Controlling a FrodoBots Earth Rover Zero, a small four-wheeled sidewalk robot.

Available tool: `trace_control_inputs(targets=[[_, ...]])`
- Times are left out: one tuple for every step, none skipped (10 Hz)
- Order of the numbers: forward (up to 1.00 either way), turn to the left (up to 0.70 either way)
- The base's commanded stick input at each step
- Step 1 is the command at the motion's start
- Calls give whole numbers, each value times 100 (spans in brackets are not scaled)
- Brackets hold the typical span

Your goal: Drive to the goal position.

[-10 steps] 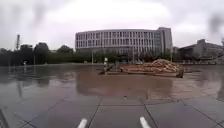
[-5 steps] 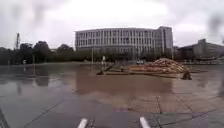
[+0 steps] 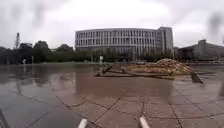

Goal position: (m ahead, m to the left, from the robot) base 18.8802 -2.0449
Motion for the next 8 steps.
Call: trace_control_inputs(targets=[[100,-14],[100,-3],[100,0],[100,0],[100,0],[100,0],[100,0],[100,0]])
